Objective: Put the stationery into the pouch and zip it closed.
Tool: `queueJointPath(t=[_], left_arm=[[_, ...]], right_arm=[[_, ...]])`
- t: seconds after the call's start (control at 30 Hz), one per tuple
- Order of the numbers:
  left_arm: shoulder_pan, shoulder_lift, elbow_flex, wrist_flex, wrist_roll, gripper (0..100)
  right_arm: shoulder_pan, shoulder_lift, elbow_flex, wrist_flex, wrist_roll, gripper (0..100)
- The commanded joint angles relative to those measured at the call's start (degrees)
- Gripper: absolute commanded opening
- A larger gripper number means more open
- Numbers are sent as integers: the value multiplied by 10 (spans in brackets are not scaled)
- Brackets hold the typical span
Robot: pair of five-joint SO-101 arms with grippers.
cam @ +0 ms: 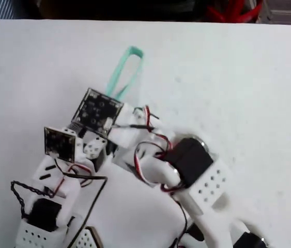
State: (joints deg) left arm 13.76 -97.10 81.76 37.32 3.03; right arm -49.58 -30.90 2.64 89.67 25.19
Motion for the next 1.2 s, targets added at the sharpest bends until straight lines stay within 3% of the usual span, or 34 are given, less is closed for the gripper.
queueJointPath(t=[0.0,0.07,0.2,0.43,0.57,0.73,0.9,1.17], left_arm=[[-5,-4,-8,-16,9,194],[-5,-4,-8,-16,9,194],[-5,-4,-9,-16,9,194],[-5,-4,-9,-16,8,194],[-1,-4,-11,-18,5,133],[0,-4,4,-84,5,26],[3,-3,47,-166,8,24],[42,-3,47,-134,6,23]], right_arm=[[-3,9,-3,-17,22,231],[-16,16,-4,-17,39,193],[-27,18,-4,-36,55,9],[-26,-35,-4,-60,52,19],[-25,-56,-4,-61,47,19],[-7,-64,-5,-61,47,19],[35,-64,-9,-61,47,19],[62,-59,-47,-87,42,19]])
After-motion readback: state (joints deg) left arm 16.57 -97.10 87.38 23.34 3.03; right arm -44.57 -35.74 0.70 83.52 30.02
